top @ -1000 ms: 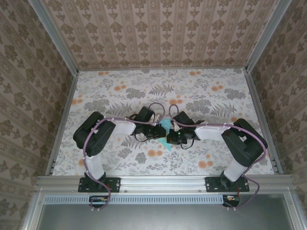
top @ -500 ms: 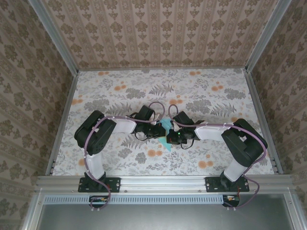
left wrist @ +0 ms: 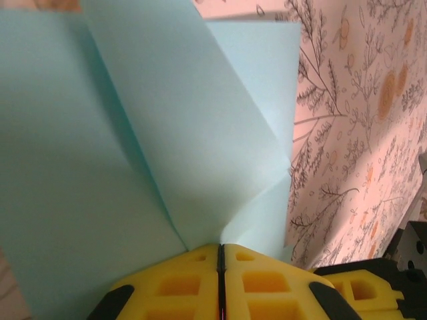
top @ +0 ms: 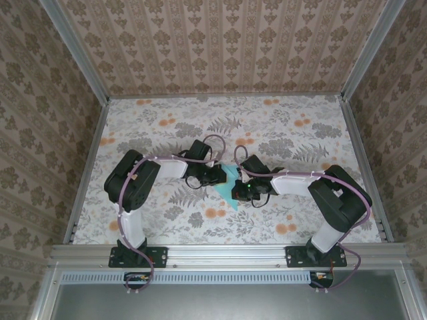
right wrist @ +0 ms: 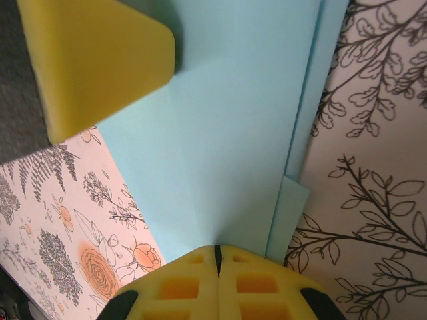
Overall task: Fold a paper plane with a square sheet of paper (fold left side to right side)
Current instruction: Fourth fold the wing at the center of the table.
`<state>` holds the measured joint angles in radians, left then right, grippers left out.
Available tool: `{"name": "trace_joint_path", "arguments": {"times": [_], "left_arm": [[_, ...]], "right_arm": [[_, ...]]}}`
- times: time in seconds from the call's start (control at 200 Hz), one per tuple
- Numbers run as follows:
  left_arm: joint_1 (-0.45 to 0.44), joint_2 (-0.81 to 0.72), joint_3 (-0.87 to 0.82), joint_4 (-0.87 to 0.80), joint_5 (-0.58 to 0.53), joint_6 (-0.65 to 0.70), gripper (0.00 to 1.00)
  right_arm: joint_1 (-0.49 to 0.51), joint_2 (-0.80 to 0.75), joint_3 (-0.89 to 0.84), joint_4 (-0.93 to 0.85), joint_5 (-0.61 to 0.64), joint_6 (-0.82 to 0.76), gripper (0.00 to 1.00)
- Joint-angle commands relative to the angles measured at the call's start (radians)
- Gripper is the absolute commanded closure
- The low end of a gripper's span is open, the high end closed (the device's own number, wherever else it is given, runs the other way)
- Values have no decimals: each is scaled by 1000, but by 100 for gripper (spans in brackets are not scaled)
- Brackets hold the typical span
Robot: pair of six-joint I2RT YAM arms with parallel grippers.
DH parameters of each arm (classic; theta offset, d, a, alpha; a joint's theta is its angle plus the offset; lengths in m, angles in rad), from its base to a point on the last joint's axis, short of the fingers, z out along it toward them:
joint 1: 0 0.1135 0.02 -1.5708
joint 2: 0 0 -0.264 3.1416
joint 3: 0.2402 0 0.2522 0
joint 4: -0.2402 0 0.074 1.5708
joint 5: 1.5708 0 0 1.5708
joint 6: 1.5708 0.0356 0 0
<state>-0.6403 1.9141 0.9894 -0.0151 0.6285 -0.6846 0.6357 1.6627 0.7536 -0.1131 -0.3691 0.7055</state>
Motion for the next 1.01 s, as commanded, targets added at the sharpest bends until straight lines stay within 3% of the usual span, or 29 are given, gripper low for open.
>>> {"name": "trace_joint_path", "arguments": {"times": [0.0,1.0], "left_arm": [[37,40,37,-36,-106,52,90],[120,131,177,-101,-132,103,90]], "right_arm": [[10,69,-57,-193,119,-23,100],[12,67,-71,-193,113,-21,100]]}}
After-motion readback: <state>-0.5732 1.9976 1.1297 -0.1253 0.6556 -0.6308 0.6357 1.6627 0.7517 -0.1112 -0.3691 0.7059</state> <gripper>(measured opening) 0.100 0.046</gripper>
